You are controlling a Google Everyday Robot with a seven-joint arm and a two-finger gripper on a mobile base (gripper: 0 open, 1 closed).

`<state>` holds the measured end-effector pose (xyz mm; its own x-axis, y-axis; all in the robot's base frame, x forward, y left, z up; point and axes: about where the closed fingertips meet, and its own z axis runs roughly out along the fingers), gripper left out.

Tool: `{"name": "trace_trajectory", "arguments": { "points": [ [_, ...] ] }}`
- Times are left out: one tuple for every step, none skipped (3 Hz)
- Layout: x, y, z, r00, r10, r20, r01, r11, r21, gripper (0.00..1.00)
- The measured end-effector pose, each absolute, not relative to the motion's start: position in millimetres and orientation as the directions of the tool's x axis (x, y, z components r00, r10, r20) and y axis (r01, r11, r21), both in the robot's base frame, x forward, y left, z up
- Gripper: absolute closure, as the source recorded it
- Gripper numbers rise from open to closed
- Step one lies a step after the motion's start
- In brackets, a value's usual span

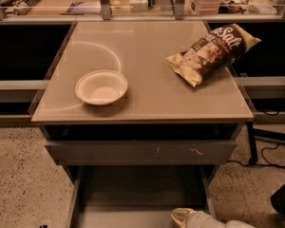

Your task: Open middle drawer

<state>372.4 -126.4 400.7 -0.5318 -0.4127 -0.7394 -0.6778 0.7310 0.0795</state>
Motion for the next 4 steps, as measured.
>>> {"name": "trace_trajectory", "arguments": {
  "points": [
    [375.6,-125.9,403.0,-0.513,-0.405,-0.757,-0.663,0.747,0.050,0.81],
    [375.6,-125.9,403.0,-0.513,-0.405,-0.757,-0.663,0.747,0.050,0.58],
    [375.7,-125.9,402.9,-0.513,-0.405,-0.757,-0.663,0.747,0.050,0.35],
    [381.8,-128.1,401.0,-0.515,-0.397,-0.760,-0.651,0.758,0.046,0.12]
  ]
}}
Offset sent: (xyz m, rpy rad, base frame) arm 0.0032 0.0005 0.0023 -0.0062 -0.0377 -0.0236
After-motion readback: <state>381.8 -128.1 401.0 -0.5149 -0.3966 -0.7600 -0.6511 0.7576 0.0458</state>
